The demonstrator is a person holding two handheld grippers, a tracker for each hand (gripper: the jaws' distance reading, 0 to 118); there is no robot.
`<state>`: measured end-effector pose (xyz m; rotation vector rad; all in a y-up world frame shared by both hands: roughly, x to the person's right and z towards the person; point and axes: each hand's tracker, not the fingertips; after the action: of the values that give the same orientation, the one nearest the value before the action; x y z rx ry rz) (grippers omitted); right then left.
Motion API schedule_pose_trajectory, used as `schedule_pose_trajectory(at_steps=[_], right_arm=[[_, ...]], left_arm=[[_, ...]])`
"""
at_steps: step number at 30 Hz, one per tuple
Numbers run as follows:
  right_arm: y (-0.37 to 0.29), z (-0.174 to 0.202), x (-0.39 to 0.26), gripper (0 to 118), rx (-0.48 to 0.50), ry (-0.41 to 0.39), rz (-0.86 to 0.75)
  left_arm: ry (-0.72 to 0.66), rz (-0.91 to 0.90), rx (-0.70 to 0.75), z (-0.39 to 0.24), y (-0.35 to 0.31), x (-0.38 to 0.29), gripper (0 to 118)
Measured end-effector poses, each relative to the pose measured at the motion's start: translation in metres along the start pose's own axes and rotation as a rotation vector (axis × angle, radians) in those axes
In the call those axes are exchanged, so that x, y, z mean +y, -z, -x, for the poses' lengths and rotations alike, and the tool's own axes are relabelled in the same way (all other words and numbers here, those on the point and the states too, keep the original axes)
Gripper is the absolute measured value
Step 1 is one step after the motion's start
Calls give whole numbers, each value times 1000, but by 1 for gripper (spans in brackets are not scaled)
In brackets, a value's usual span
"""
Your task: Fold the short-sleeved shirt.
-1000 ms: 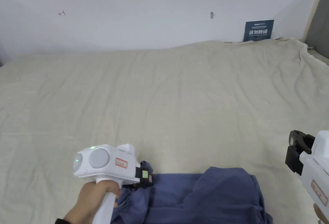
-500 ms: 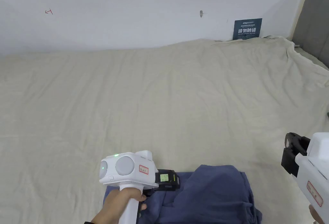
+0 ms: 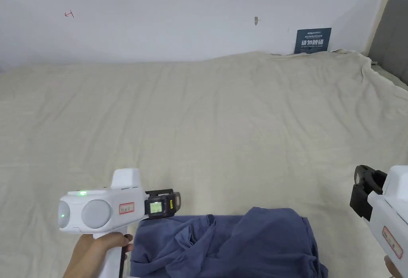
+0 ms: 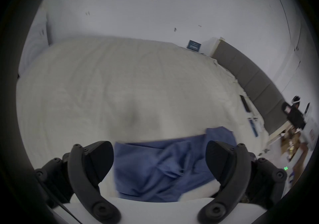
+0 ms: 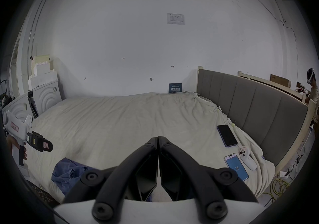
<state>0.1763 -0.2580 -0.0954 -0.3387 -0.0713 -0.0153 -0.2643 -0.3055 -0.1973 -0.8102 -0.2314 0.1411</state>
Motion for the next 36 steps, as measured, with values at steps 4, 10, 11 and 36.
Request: schedule_pose_trajectory(at_steps=[4, 10, 11, 36], right_arm=[[-1, 2, 1, 0, 1, -4, 0], [-1, 3, 1, 0, -1, -8, 5], [-1, 3, 1, 0, -3, -8, 5], [-8, -17, -11, 0, -41, 14, 36]], left_arm=[[36, -60, 32, 17, 2, -18, 53], [32, -17, 32, 33, 29, -42, 0], [32, -4, 42, 33, 37, -47, 0], [146, 137, -146, -85, 93, -116, 0]])
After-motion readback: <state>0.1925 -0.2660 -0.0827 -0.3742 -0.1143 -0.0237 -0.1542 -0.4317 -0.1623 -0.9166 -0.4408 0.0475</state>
